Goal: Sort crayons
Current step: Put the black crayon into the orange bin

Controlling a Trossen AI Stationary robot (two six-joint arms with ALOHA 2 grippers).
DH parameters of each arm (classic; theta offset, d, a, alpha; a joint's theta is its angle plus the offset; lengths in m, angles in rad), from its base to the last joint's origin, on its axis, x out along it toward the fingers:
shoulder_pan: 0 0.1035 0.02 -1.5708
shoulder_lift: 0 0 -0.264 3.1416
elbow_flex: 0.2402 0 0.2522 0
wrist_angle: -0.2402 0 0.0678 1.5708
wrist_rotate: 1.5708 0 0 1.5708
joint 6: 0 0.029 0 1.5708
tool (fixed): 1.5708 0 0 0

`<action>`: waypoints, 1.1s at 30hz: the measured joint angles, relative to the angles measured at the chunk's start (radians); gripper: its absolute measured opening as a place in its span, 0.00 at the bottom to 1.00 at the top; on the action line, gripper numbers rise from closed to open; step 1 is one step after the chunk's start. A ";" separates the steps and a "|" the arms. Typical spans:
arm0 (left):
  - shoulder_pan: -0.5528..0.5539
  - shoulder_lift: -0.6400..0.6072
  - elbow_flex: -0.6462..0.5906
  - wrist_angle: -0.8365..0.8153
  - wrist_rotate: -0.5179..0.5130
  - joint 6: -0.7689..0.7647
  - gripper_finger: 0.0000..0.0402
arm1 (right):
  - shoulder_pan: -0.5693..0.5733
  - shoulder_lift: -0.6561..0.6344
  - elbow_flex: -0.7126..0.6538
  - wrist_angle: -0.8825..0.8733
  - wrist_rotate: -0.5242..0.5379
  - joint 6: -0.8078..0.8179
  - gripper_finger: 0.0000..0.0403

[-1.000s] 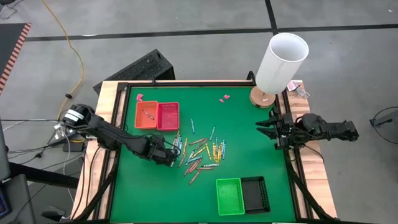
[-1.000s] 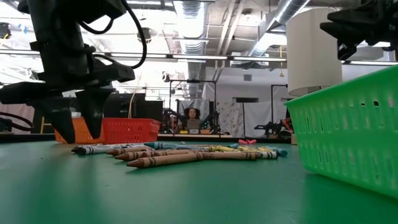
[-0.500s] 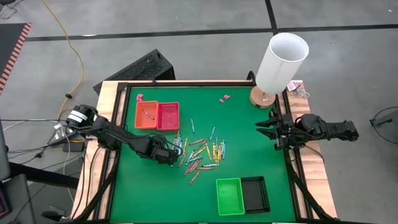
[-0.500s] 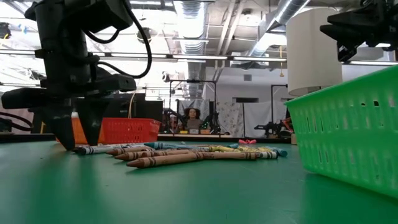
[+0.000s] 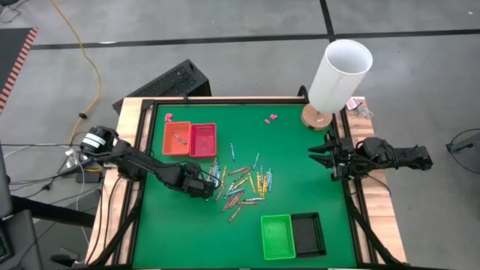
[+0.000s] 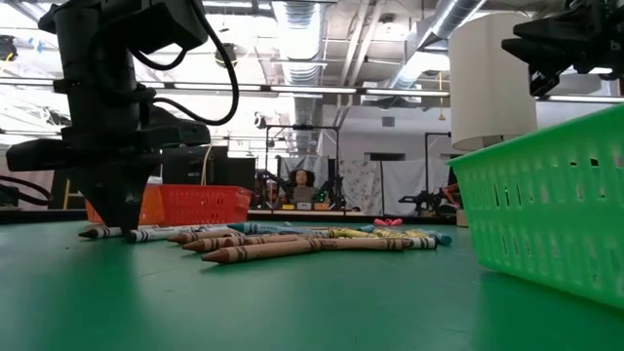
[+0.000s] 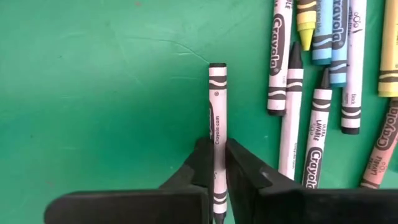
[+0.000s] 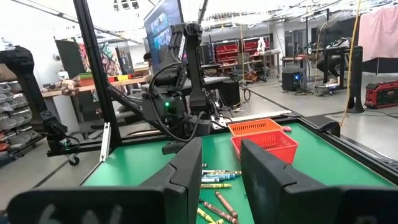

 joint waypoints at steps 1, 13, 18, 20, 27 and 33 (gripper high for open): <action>0.000 0.000 0.000 -0.001 0.000 -0.001 0.04 | 0.000 0.000 0.000 0.000 0.000 0.000 0.30; 0.000 -0.066 -0.001 0.024 -0.015 0.065 0.02 | 0.000 0.000 0.000 0.000 0.000 0.000 0.30; 0.000 -0.129 -0.001 0.018 -0.041 0.064 0.01 | 0.000 0.000 0.000 0.000 0.001 0.000 0.30; 0.000 -0.161 -0.001 0.018 -0.063 0.079 0.01 | 0.000 0.000 0.000 0.000 0.002 0.001 0.30; 0.023 -0.327 -0.001 -0.011 -0.220 0.143 0.01 | 0.000 0.000 0.000 0.000 0.005 0.002 0.30; 0.089 -0.448 -0.001 -0.143 -0.361 0.194 0.01 | -0.002 -0.001 -0.006 0.005 0.051 0.023 0.30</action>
